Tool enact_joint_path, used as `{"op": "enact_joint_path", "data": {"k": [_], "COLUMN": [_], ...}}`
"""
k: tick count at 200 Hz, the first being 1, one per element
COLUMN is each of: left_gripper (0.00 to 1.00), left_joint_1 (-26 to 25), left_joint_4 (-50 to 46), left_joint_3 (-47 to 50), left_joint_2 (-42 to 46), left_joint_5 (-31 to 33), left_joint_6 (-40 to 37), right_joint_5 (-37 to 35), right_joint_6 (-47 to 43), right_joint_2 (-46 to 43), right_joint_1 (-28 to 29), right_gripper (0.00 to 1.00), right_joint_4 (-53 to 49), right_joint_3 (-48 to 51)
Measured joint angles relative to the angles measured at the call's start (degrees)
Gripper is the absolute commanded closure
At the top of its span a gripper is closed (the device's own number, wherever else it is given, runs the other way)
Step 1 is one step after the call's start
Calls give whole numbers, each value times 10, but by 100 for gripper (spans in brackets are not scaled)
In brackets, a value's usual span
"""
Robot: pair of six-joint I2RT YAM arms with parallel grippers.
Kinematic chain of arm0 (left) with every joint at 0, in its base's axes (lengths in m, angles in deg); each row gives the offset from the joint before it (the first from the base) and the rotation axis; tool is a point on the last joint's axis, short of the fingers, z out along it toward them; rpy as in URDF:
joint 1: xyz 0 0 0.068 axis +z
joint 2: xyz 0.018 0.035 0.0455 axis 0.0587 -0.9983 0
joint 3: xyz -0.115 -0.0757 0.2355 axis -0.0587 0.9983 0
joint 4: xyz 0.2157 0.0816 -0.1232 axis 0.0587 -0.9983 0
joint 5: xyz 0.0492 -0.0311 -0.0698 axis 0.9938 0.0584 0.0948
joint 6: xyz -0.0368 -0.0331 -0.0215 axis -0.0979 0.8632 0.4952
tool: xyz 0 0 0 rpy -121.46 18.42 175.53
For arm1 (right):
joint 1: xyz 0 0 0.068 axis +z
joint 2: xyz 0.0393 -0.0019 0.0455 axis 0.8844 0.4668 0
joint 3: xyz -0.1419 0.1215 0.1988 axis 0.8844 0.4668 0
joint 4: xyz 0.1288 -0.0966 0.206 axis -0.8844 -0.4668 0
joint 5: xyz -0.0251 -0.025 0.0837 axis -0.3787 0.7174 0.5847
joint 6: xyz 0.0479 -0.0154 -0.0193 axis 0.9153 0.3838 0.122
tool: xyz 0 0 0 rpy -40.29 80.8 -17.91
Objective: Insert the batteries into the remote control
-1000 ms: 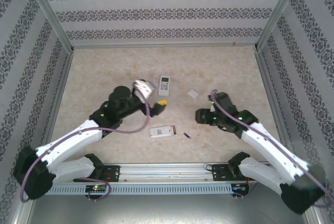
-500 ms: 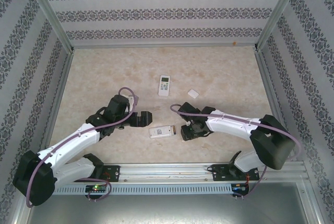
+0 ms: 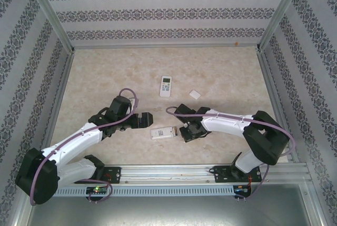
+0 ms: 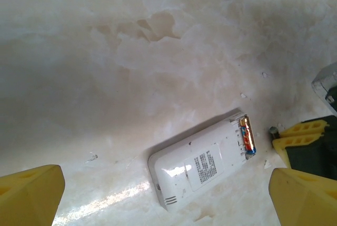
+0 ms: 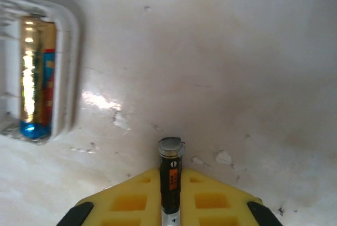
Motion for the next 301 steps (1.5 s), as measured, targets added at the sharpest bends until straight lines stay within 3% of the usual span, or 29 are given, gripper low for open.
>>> {"op": "enact_joint_path", "data": {"k": [60,147,202,248,301], "left_gripper": [0,0,0,0,13], "left_joint_1": [12,16,19,19,19], "left_joint_4": [3,8,11,15,27], "left_joint_3": [2,2,5,13,17], "left_joint_2": [-9,-11,-11,-11,-68], "left_joint_5": [-15,-19,-21,-26,-70], "left_joint_6": [14,18,19,20,25], "right_joint_5": [19,42,52,52,52], "right_joint_6": [2,28,49,54,61], "right_joint_2": [-42,47,66,65,56], "right_joint_1": [12,18,27,27,27], "right_gripper": [87,84,73,78,79], "right_joint_4": [18,43,48,47,45], "right_joint_3": [-33,-74,-82,-84,-84]}}
